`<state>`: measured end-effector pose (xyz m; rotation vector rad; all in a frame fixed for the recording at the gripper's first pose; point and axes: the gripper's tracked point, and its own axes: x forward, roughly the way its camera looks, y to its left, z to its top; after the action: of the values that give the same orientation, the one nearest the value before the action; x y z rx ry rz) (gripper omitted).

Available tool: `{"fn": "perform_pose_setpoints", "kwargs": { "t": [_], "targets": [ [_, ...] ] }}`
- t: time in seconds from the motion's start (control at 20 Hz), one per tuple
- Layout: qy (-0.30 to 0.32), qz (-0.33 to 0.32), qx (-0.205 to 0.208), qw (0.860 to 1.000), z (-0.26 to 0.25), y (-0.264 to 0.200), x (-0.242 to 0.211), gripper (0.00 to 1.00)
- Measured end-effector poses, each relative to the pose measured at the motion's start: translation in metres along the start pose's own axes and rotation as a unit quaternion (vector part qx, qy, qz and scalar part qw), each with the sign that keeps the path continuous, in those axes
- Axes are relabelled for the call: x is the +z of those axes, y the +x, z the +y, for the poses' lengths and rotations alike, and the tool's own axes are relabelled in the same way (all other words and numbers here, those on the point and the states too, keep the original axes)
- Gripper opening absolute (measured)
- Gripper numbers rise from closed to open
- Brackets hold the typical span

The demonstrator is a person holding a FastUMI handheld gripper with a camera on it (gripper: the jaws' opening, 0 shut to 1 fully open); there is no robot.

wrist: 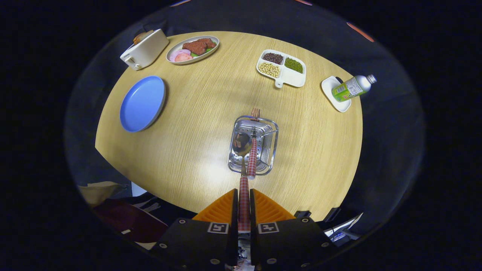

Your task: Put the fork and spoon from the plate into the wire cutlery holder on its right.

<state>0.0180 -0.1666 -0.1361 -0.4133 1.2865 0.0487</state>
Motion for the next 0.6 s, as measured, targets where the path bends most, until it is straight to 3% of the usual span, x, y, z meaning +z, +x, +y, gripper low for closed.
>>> {"fn": "perform_pose_setpoints", "kwargs": {
  "t": [0.15, 0.25, 0.3, 0.45, 0.5, 0.6],
  "targets": [
    [0.019, -0.021, -0.009, 1.0, -0.005, -0.006, 0.002, 0.19],
    [0.04, -0.052, -0.017, 0.998, -0.009, -0.014, 0.009, 0.3],
    [0.053, -0.071, -0.018, 0.996, -0.009, -0.019, 0.013, 0.44],
    [0.091, -0.145, -0.028, 0.985, -0.013, -0.04, 0.035, 0.69],
    [0.101, -0.174, -0.034, 0.979, -0.015, -0.047, 0.043, 0.83],
    [0.123, -0.231, -0.042, 0.964, -0.018, -0.065, 0.055, 0.95]
  ]
}}
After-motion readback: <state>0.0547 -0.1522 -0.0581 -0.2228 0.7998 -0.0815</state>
